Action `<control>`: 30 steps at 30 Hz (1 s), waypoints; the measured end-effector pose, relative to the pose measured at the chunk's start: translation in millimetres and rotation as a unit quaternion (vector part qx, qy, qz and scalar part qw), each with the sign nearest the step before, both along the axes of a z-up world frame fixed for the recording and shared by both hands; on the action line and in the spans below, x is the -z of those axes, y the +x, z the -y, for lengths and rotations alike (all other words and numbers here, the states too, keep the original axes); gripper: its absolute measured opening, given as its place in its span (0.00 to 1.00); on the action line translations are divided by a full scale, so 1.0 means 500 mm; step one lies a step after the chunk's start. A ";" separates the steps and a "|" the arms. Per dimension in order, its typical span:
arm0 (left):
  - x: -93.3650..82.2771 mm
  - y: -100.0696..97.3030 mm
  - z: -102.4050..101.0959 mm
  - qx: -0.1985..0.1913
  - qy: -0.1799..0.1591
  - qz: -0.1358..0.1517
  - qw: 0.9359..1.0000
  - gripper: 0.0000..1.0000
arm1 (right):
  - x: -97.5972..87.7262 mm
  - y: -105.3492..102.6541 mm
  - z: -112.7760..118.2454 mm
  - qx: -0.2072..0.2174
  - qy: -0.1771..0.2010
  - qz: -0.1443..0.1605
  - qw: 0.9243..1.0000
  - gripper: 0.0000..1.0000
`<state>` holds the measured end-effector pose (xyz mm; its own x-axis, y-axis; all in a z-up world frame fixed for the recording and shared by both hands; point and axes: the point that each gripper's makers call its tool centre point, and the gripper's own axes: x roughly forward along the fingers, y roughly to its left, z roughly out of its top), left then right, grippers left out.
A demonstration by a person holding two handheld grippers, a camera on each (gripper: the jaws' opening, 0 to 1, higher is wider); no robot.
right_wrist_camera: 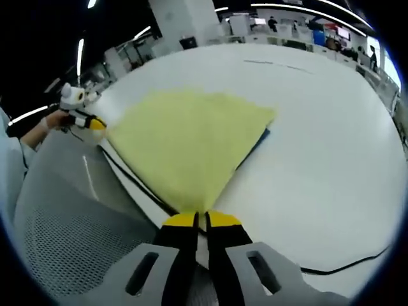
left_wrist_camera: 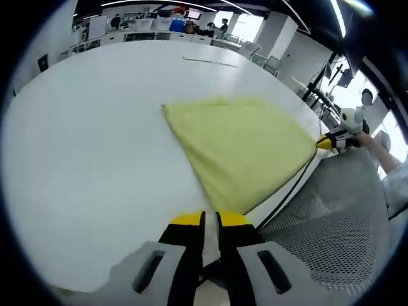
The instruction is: Fold the garment on the visible template until the final outline fits inside the template.
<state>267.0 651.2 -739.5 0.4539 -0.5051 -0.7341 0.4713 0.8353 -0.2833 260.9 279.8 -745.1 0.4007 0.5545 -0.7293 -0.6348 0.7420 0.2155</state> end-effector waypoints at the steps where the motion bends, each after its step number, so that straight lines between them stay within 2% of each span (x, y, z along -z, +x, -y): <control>1: -0.007 0.005 -0.001 -0.002 0.001 0.009 1.000 0.08 | -0.006 0.004 -0.001 -0.002 -0.001 0.004 1.000 0.08; 2: -0.018 0.014 -0.001 -0.004 -0.001 0.024 1.000 0.10 | -0.015 0.011 -0.004 -0.003 -0.003 0.013 1.000 0.09; 10: -0.071 0.029 0.014 0.020 0.011 0.063 0.998 0.21 | -0.086 0.035 -0.039 -0.030 -0.008 0.066 0.997 0.13; 12: -0.090 0.039 0.016 0.022 0.015 0.082 0.996 0.22 | -0.105 0.036 -0.051 -0.042 -0.012 0.078 0.996 0.13; 14: -0.105 0.045 0.019 0.025 0.018 0.093 0.995 0.22 | -0.116 0.037 -0.058 -0.056 -0.024 0.087 0.994 0.15; 17: -0.116 0.048 0.020 0.037 0.026 0.099 0.994 0.28 | -0.123 0.036 -0.060 -0.084 -0.062 0.100 0.989 0.21; 20: -0.130 0.050 0.024 0.052 0.041 0.109 0.992 0.29 | -0.135 0.043 -0.059 -0.098 -0.096 0.120 0.983 0.19; 24: -0.136 0.059 0.027 0.060 0.046 0.110 0.991 0.33 | -0.146 0.044 -0.064 -0.102 -0.099 0.114 0.983 0.23; 30: -0.146 0.056 0.039 0.082 0.050 0.111 0.989 0.40 | -0.156 0.040 -0.062 -0.115 -0.117 0.118 0.979 0.27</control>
<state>295.1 631.9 -666.5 0.5273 -0.5154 -0.6755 0.6446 0.7606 -0.0771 280.9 310.8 -666.9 0.4576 0.4790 -0.7491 -0.8028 0.5847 -0.1166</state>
